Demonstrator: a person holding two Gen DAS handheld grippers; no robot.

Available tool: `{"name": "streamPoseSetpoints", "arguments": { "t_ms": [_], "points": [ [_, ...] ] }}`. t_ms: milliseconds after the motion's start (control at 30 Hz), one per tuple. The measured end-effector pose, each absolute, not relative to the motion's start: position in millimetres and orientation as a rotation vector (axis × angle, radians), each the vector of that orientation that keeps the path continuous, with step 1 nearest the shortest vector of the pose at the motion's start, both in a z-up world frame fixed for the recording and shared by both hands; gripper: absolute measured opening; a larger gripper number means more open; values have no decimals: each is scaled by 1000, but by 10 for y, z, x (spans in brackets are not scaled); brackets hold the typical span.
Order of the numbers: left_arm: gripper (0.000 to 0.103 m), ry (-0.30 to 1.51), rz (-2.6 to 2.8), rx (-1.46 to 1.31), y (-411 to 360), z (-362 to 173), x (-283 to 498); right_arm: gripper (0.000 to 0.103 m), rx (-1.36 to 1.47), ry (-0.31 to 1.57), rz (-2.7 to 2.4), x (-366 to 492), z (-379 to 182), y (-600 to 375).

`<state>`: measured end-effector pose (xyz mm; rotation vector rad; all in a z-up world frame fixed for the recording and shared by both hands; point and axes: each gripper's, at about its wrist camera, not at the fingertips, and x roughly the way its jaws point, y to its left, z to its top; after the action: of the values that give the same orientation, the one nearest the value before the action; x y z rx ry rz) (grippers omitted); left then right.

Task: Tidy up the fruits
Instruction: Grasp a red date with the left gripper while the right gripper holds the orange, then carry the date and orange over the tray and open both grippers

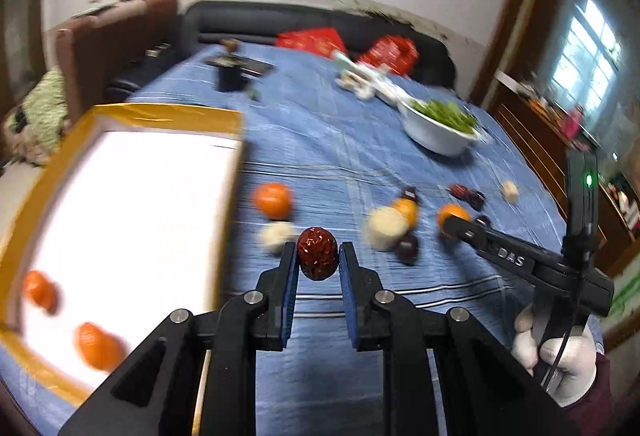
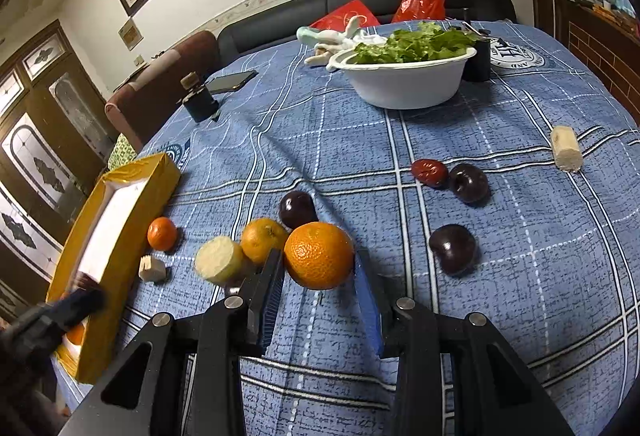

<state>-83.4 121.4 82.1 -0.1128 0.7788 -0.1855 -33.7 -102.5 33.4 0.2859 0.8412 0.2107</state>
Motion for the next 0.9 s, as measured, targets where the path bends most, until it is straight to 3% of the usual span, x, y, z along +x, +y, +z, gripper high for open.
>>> {"name": "streamPoseSetpoints", "arguments": {
  "t_ms": [433,633,900],
  "points": [
    [20,695,76,-347,2819,868,-1255,39,69,761,270,-636,599,-293],
    [20,710,99,-403,3155,752,-1261,39,-38,727,502,-935,927,611],
    [20,761,98,-370,3453,814,-1020,40,-74,827,708,-1038,784,1538]
  ]
}}
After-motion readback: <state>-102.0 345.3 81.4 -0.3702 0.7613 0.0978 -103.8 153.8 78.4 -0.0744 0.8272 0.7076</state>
